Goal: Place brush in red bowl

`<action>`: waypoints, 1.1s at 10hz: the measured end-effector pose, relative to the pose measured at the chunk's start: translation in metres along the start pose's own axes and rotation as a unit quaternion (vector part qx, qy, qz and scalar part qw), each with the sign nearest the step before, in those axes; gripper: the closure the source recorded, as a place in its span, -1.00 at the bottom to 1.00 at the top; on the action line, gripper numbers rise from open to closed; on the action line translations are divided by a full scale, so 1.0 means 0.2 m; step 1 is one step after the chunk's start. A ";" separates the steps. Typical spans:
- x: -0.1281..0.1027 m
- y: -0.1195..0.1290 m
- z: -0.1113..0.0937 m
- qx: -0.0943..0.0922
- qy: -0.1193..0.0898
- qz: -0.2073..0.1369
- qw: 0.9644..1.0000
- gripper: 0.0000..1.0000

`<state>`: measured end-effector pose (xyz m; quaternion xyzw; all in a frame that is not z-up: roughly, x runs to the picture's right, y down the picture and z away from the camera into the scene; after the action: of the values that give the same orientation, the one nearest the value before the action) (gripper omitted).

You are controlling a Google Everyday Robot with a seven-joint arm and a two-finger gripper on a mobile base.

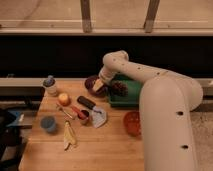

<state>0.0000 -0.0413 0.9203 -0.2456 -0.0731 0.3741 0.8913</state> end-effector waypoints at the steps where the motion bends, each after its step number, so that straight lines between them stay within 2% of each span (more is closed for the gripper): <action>1: 0.02 -0.02 0.01 -0.001 0.001 0.004 1.000 -0.60; 4: 0.05 -0.02 0.07 -0.012 0.006 0.011 1.000 -0.60; 5: 0.06 -0.02 0.09 -0.015 0.008 0.014 1.000 -0.53; 6: 0.08 -0.02 0.10 -0.017 0.009 0.015 1.000 -0.38; 10: 0.07 0.00 0.13 -0.024 0.007 0.017 1.000 0.48; 11: 0.07 -0.01 0.12 -0.024 0.008 0.017 1.000 0.64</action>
<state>0.0035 -0.0220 0.9415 -0.2711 -0.0709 0.3852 0.8793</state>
